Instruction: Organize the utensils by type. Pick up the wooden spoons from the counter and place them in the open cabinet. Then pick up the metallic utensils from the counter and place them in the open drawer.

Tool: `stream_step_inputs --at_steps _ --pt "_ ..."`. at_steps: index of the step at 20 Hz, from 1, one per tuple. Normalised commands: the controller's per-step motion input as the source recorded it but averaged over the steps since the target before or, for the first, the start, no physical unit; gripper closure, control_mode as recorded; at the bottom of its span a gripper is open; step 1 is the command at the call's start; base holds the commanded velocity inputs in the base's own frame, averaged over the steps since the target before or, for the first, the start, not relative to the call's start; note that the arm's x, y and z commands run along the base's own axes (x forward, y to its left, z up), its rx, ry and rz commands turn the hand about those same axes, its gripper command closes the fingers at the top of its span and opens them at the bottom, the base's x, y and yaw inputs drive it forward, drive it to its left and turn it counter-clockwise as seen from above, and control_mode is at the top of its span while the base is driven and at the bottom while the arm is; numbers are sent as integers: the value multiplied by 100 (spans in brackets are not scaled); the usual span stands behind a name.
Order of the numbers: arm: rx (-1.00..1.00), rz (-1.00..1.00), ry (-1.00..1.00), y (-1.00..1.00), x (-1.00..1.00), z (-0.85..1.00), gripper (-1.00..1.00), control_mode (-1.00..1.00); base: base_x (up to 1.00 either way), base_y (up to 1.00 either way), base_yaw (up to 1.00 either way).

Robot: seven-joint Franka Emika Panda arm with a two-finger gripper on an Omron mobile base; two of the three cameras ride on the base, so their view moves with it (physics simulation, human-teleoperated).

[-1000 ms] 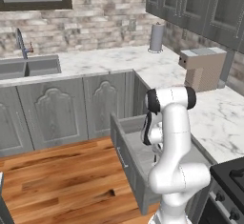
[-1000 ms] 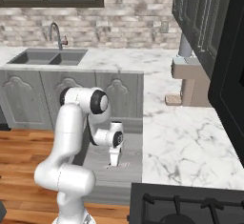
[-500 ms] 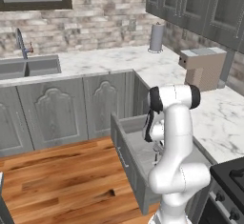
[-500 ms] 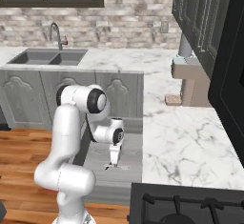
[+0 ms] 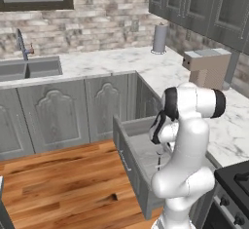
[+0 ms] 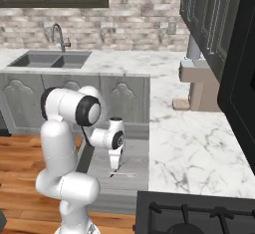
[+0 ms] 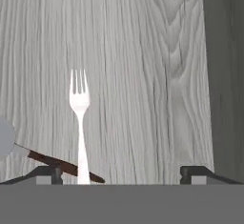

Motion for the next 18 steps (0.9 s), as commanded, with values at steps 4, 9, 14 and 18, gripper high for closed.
stream_step_inputs --at_steps 4,9,14,18 --pt "0 33 -3 29 -52 65 -100 -100 0 0 0" --pt "-1 57 2 23 -37 74 -100 -100 0 0 0" --pt "0 57 1 11 -47 69 -100 -100 0 0 0" --pt "0 56 -3 8 -64 64 -100 -100 0 0 0"
